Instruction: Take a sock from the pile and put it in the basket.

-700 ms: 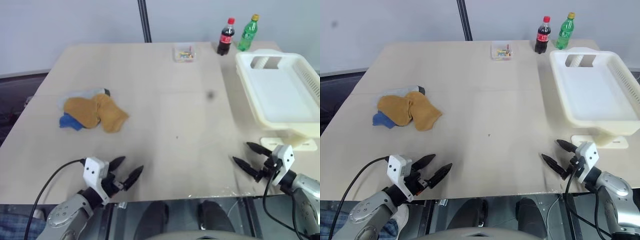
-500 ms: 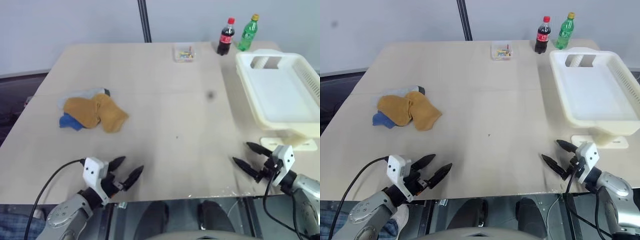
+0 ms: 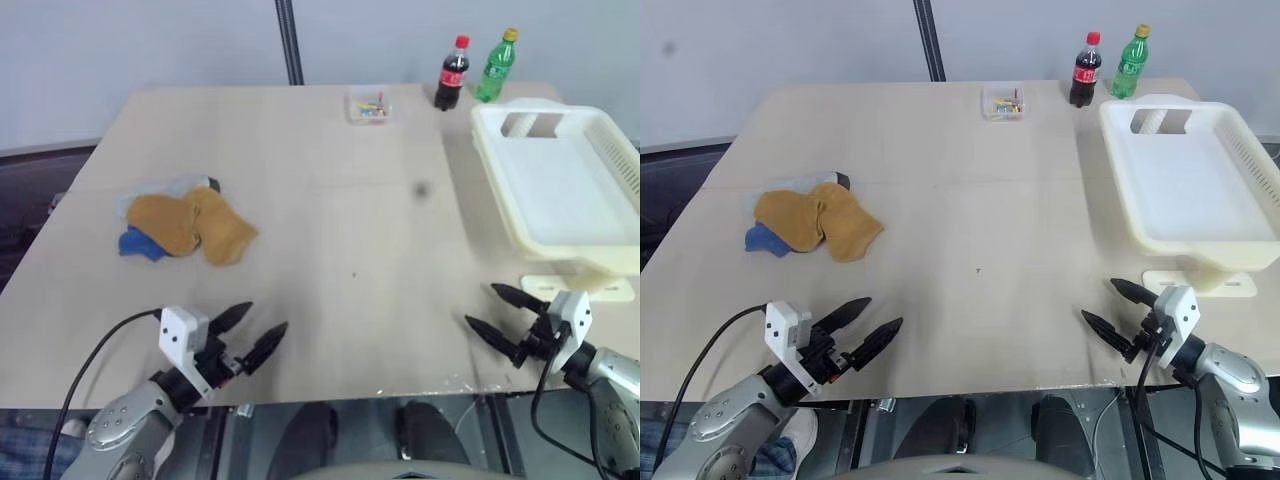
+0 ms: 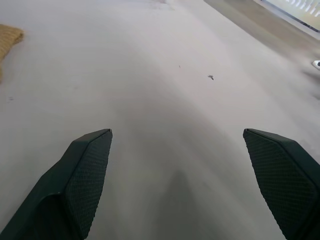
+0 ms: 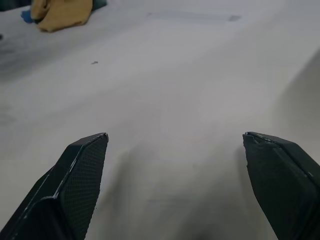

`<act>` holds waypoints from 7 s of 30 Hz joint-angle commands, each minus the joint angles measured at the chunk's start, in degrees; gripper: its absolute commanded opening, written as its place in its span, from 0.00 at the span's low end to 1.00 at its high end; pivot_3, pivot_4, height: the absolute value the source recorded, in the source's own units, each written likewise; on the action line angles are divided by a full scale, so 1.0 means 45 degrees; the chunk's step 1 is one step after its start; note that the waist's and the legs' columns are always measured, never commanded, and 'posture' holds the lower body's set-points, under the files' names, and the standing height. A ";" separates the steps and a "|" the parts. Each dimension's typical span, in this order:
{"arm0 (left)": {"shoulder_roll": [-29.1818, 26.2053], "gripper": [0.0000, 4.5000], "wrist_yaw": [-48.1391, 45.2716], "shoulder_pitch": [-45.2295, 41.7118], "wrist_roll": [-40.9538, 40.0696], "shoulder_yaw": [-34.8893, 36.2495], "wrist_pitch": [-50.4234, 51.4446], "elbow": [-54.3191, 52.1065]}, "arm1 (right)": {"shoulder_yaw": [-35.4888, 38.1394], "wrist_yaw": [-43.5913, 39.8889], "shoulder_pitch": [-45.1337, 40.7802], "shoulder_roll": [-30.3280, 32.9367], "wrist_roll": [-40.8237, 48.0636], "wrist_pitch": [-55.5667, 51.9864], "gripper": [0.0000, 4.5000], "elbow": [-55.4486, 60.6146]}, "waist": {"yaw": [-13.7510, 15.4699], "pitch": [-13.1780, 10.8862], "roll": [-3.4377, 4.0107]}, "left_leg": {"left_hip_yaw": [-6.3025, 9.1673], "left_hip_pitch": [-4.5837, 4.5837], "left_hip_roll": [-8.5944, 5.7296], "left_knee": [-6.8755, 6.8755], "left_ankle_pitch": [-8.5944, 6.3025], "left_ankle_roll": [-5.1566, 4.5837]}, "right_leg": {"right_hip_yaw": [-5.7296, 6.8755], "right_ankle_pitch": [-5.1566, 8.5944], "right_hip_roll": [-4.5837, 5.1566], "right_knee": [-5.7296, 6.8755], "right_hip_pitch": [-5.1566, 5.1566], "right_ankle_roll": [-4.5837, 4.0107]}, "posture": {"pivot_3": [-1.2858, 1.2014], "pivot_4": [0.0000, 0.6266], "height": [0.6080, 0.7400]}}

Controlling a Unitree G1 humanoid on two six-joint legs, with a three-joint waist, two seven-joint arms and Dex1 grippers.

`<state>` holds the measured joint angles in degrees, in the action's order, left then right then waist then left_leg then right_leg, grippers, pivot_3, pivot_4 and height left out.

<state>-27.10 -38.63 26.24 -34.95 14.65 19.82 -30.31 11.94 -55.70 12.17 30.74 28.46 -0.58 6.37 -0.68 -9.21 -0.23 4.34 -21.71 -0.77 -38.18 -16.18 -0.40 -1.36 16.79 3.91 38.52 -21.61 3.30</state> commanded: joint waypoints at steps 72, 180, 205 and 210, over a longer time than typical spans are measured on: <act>0.2293 0.01 0.4355 -0.5524 -0.2200 -0.1392 0.5690 -0.0113 | -0.1588 0.1248 -0.1464 -0.0203 -0.0754 -0.0155 1.00 0.3277 | 0.0030 -0.0016 -0.0036 | 0.0050 -0.0019 -0.0032 -0.0017 0.0002 0.0005 | 0.0079 -0.0008 0.0016 0.0011 -0.0002 0.0013 | 0.52 0.24 1.00; -0.0128 0.37 -0.0310 -0.7925 0.3948 -0.1610 -0.2419 0.7303 | -0.2184 0.2767 -0.2864 -0.0537 -0.0388 -0.2194 1.00 0.4019 | -0.0019 -0.0056 -0.0003 | 0.0093 -0.0036 -0.0088 0.0086 0.0040 0.0062 | 0.0097 -0.0015 0.0028 -0.0094 -0.0019 0.0041 | 0.52 0.24 1.00; 0.1095 0.02 0.2601 -0.9417 0.6065 -0.2366 -0.3671 0.9569 | -0.2096 0.2784 -0.2712 -0.0609 -0.0796 -0.1735 1.00 0.3615 | -0.0013 -0.0030 0.0031 | 0.0095 0.0011 -0.0118 -0.0024 0.0014 0.0012 | 0.0087 -0.0014 0.0020 0.0075 -0.0003 0.0045 | 0.52 0.24 1.00; 0.2133 0.02 0.2758 -0.9973 0.5268 -0.2422 -0.2640 0.8558 | -0.2200 0.2779 -0.2779 -0.0668 -0.0888 -0.1595 1.00 0.3457 | 0.0025 -0.0036 0.0019 | 0.0108 -0.0011 -0.0123 -0.0039 0.0013 0.0013 | 0.0099 -0.0014 0.0025 0.0070 -0.0006 0.0046 | 0.52 0.24 1.00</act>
<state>-18.78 -26.42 -17.42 -9.70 4.42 6.04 11.68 1.05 -43.30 -0.17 28.10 24.45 -9.42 21.40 -0.57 -9.37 -0.15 4.81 -21.78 -1.35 -38.36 -16.12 -0.34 -0.93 16.73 4.02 38.82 -21.64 3.50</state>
